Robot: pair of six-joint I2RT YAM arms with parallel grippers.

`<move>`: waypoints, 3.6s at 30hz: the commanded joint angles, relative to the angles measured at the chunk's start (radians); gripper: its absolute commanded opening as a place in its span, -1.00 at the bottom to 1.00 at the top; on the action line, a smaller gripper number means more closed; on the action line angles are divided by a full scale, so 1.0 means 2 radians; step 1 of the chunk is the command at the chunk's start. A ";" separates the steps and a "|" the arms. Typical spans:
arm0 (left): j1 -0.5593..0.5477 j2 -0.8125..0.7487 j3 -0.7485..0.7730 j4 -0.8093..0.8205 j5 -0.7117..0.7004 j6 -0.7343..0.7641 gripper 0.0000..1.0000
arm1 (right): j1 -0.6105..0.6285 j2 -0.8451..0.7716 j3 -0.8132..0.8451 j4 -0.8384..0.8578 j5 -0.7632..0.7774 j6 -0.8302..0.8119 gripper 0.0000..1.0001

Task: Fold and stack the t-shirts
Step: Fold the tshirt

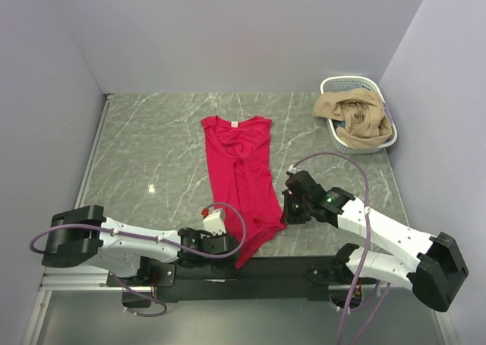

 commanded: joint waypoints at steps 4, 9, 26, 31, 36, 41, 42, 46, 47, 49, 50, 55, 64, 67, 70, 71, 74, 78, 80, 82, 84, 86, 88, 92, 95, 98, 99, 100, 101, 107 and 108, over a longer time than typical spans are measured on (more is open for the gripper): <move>-0.005 -0.064 0.008 -0.055 -0.024 -0.006 -0.98 | 0.036 -0.028 -0.020 -0.012 -0.024 0.021 -1.00; -0.005 -0.100 0.029 -0.099 0.005 0.013 -0.98 | 0.091 -0.048 -0.035 -0.043 -0.048 0.051 -1.00; -0.002 -0.064 0.038 -0.150 0.096 0.042 -0.80 | 0.163 -0.084 -0.087 -0.096 -0.040 0.140 -1.00; 0.010 -0.088 0.026 -0.146 0.109 0.049 -0.65 | 0.171 -0.079 -0.089 -0.076 -0.054 0.144 -1.00; 0.012 -0.097 0.021 -0.144 0.109 0.047 -0.50 | 0.180 -0.065 -0.071 -0.102 -0.029 0.144 -0.28; 0.012 -0.088 0.033 -0.157 0.106 0.054 -0.20 | 0.183 -0.091 0.005 -0.177 0.071 0.156 0.04; 0.012 -0.081 0.036 -0.163 0.104 0.055 -0.18 | 0.183 -0.093 0.031 -0.184 0.082 0.157 0.04; 0.012 -0.077 0.061 -0.185 0.079 0.056 -0.05 | 0.187 -0.074 0.053 -0.145 0.094 0.143 0.04; 0.012 -0.076 0.065 -0.189 0.075 0.057 -0.03 | 0.189 -0.064 0.053 -0.136 0.090 0.136 0.02; 0.012 -0.076 0.076 -0.199 0.066 0.055 -0.01 | 0.197 -0.023 0.052 -0.118 0.088 0.132 0.00; 0.012 -0.077 0.080 -0.204 0.058 0.054 0.00 | 0.212 -0.009 0.055 -0.115 0.099 0.139 -0.02; 0.012 -0.094 0.088 -0.224 0.035 0.032 0.01 | 0.259 0.087 0.085 -0.099 0.124 0.152 -0.02; 0.012 -0.143 0.073 -0.239 0.016 0.008 0.02 | 0.302 0.179 0.152 -0.101 0.161 0.174 0.01; 0.012 -0.153 0.072 -0.245 0.013 0.005 0.02 | 0.309 0.207 0.170 -0.124 0.171 0.182 0.02; 0.012 -0.160 0.071 -0.252 0.010 0.003 0.02 | 0.312 0.230 0.176 -0.137 0.181 0.195 0.02; 0.012 -0.163 0.072 -0.256 0.008 0.001 0.02 | 0.314 0.232 0.173 -0.135 0.182 0.201 0.02; 0.012 -0.174 0.072 -0.267 0.000 -0.009 0.01 | 0.317 0.242 0.169 -0.139 0.194 0.218 0.00; 0.012 -0.193 0.072 -0.283 -0.014 -0.021 0.01 | 0.319 0.248 0.165 -0.154 0.212 0.239 -0.03; 0.012 -0.201 0.071 -0.284 -0.015 -0.023 0.01 | 0.319 0.248 0.162 -0.155 0.217 0.244 -0.04; 0.012 -0.202 0.070 -0.284 -0.015 -0.023 0.01 | 0.319 0.256 0.162 -0.161 0.218 0.249 -0.05; 0.012 -0.196 0.070 -0.283 -0.012 -0.022 0.01 | 0.320 0.265 0.157 -0.161 0.215 0.249 -0.09; 0.012 -0.190 0.070 -0.277 -0.010 -0.018 0.01 | 0.322 0.271 0.149 -0.157 0.208 0.249 -0.12; 0.012 -0.185 0.072 -0.271 -0.007 -0.015 0.01 | 0.326 0.270 0.145 -0.158 0.206 0.252 -0.15; 0.012 -0.175 0.076 -0.274 -0.007 -0.012 0.02 | 0.328 0.258 0.132 -0.161 0.204 0.259 -0.52; 0.012 -0.180 0.075 -0.275 -0.011 -0.013 0.02 | 0.328 0.241 0.129 -0.161 0.198 0.259 -0.98; 0.012 -0.187 0.070 -0.270 -0.009 -0.015 0.02 | 0.333 0.222 0.133 -0.157 0.184 0.245 -1.00; 0.012 -0.189 0.069 -0.269 -0.008 -0.015 0.02 | 0.334 0.218 0.136 -0.161 0.179 0.235 -1.00; 0.012 -0.190 0.068 -0.269 -0.009 -0.016 0.02 | 0.339 0.210 0.143 -0.167 0.178 0.232 -1.00; 0.012 -0.190 0.068 -0.271 -0.009 -0.017 0.03 | 0.341 0.206 0.147 -0.172 0.171 0.229 -1.00; 0.012 -0.183 0.073 -0.265 -0.011 -0.010 0.04 | 0.348 0.203 0.159 -0.180 0.137 0.187 -0.87; 0.012 -0.181 0.074 -0.265 -0.010 -0.009 0.04 | 0.348 0.207 0.159 -0.182 0.129 0.178 -0.83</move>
